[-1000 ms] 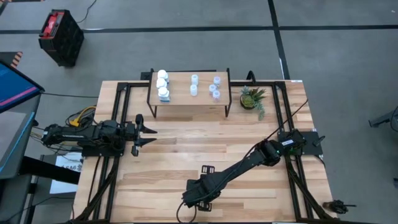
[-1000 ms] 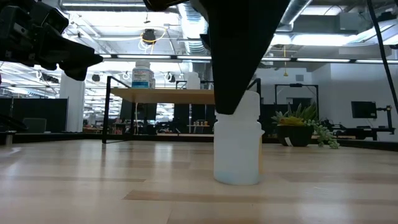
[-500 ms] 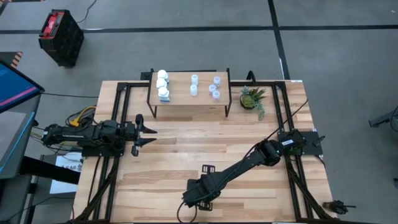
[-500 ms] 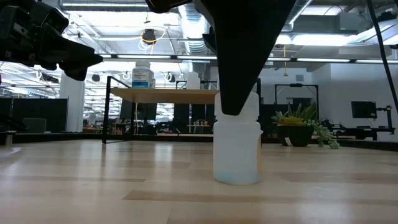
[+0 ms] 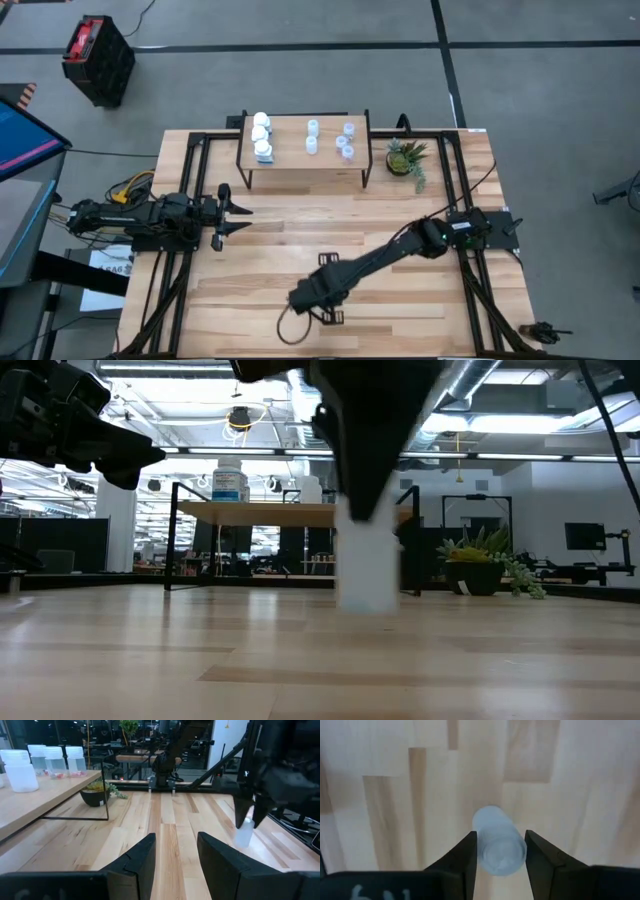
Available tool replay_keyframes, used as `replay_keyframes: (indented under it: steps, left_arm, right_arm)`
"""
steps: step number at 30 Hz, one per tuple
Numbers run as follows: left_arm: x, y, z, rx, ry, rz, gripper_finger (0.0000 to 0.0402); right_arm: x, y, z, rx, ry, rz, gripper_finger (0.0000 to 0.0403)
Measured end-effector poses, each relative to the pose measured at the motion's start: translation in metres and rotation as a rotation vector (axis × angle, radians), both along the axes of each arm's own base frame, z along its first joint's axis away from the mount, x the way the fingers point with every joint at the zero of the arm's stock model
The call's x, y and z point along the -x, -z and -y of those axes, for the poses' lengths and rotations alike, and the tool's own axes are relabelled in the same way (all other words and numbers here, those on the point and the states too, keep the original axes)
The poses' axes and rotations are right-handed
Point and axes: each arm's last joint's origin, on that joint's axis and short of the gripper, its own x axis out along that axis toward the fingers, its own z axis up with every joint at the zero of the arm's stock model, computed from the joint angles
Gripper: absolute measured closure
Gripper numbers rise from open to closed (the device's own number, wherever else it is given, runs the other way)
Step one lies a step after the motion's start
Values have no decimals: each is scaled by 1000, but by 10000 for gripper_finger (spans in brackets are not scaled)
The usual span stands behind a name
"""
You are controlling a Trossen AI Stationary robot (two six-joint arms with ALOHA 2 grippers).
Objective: Pick and place medicine bottles onto shelf by color
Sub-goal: Put the transparent pill bottle on the shelf aligned with the other transparent pill bottles
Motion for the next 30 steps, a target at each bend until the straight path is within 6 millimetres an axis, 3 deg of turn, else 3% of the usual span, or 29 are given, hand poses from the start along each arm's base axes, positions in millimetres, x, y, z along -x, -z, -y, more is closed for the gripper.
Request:
replay_keyframes:
  steps: [8,20,30]
  left_arm:
    - [0,0,0,0,0,0,269]
    - [0,0,0,0,0,0,269]
    - [0,0,0,0,0,0,269]
  right_arm:
    - [-9,-46,62,-4,-80,90,269]
    - [0,-116,189,19,66,258,268]
    - [-1,-134,265,87,117,429,267]
